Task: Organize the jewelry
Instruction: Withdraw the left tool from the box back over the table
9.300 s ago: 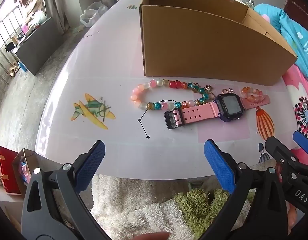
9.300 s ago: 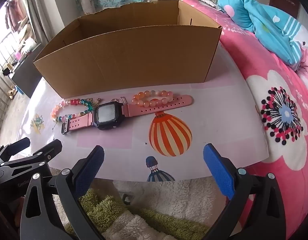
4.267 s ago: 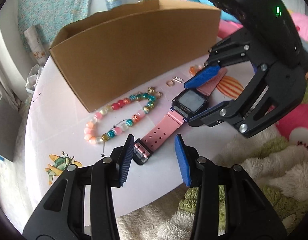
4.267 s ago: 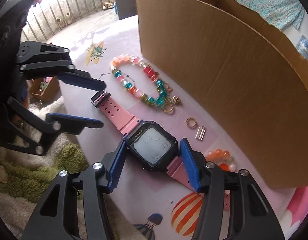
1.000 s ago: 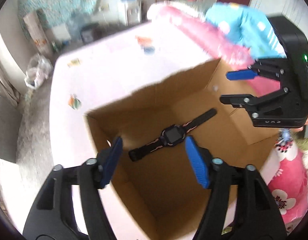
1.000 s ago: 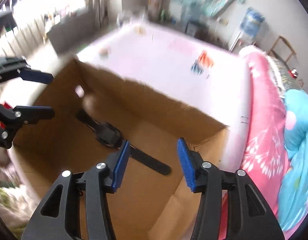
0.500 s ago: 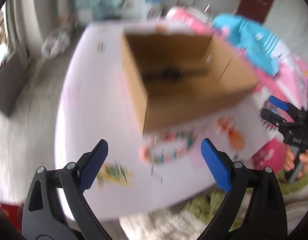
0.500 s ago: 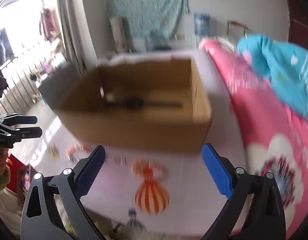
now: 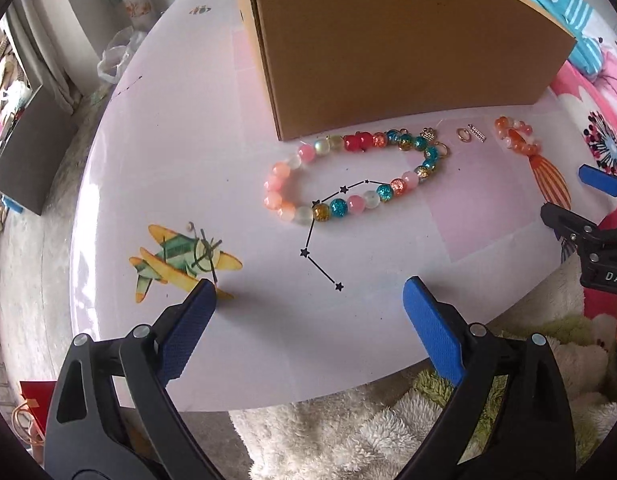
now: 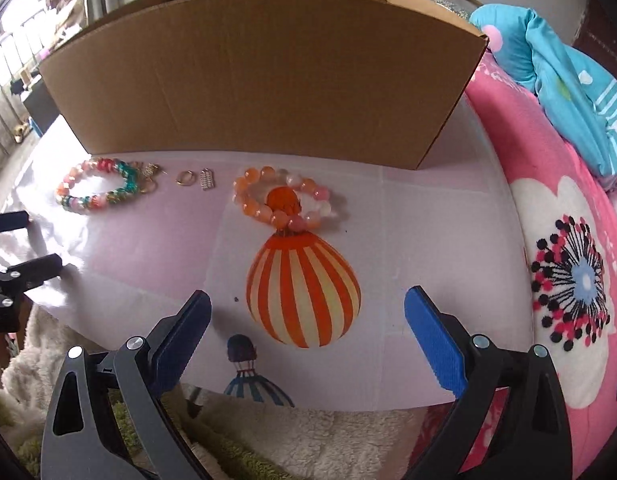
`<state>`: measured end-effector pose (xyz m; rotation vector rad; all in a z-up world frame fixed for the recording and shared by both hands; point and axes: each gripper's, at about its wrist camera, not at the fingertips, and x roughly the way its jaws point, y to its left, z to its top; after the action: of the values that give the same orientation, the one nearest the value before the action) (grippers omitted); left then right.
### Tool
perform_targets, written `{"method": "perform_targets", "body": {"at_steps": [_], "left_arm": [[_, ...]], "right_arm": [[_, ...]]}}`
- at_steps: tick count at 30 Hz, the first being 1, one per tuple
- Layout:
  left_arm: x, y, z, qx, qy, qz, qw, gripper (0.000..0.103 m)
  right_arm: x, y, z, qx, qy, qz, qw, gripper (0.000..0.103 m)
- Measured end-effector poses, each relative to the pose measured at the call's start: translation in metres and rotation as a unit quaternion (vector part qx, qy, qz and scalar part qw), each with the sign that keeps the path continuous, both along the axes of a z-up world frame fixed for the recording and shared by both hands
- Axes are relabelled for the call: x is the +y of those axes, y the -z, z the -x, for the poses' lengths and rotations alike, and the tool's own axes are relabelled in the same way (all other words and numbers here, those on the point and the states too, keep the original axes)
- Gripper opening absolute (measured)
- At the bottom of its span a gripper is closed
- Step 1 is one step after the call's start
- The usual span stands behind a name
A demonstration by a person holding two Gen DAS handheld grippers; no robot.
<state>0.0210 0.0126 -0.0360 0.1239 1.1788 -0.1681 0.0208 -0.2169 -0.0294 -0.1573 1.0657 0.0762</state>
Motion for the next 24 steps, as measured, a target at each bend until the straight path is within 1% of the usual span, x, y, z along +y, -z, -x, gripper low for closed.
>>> {"method": "perform_targets", "body": {"at_steps": [4, 8, 13, 17, 19, 24], "left_arm": [[0.007, 0.000, -0.002, -0.004, -0.009, 0.010, 0.9999, 0.095], [0.009, 0.002, -0.002, -0.017, -0.008, 0.007, 0.9998, 0.096], [0.002, -0.003, -0.001, -0.017, -0.011, 0.005, 0.9998, 0.096], [0.001, -0.003, -0.001, -0.010, -0.010, 0.006, 0.9999, 0.096], [0.002, -0.003, -0.001, -0.010, -0.010, 0.007, 0.9999, 0.096], [0.004, -0.003, 0.001, -0.020, -0.009, 0.010, 0.9997, 0.096]], "right_arm": [[-0.002, -0.002, -0.003, -0.001, 0.005, -0.003, 1.000, 0.096], [-0.003, -0.002, -0.005, 0.001, 0.012, -0.010, 1.000, 0.096], [-0.017, 0.003, -0.012, 0.014, 0.021, -0.042, 0.999, 0.096], [-0.019, 0.002, -0.013, 0.012, 0.016, -0.036, 0.999, 0.096], [-0.021, 0.004, -0.014, 0.015, 0.017, -0.042, 0.999, 0.096], [-0.022, 0.005, -0.016, 0.017, 0.016, -0.042, 0.999, 0.096]]}}
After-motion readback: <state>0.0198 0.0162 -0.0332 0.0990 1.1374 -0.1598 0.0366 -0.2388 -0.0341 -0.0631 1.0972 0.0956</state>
